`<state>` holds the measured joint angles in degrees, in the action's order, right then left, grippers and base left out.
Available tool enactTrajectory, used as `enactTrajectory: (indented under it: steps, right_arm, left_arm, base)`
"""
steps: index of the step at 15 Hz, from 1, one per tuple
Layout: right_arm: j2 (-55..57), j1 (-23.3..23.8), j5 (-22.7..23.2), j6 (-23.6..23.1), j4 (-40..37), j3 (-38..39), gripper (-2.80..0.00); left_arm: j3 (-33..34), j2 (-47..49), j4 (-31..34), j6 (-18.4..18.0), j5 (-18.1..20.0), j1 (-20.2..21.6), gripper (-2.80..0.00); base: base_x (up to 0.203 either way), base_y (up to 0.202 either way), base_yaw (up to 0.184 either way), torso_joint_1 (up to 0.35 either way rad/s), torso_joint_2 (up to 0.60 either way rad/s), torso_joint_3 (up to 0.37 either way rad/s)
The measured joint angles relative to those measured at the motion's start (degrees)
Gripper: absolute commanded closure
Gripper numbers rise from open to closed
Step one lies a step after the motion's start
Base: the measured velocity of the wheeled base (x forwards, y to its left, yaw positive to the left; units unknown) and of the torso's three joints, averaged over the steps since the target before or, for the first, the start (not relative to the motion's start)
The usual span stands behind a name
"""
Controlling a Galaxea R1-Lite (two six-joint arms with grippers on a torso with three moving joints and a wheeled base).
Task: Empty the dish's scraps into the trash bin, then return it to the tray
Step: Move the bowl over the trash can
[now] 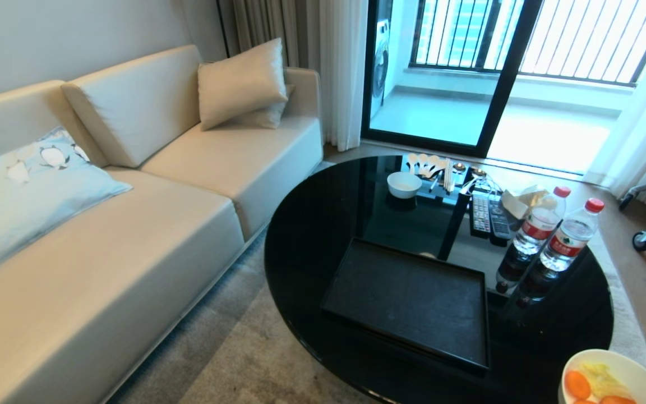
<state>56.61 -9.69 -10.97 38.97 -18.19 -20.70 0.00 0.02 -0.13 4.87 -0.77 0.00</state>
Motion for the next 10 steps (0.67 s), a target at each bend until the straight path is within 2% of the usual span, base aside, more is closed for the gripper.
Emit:
enactTrajectory:
  steps: [10]
  right_arm:
    - [-0.24,-0.04,-0.05,0.0,-0.2,-0.02,0.0]
  left_arm:
    - [0.0,0.0,0.0,-0.01,0.02,0.0,0.0]
  base:
    - [0.0,0.0,0.0,0.0,0.0,0.0]
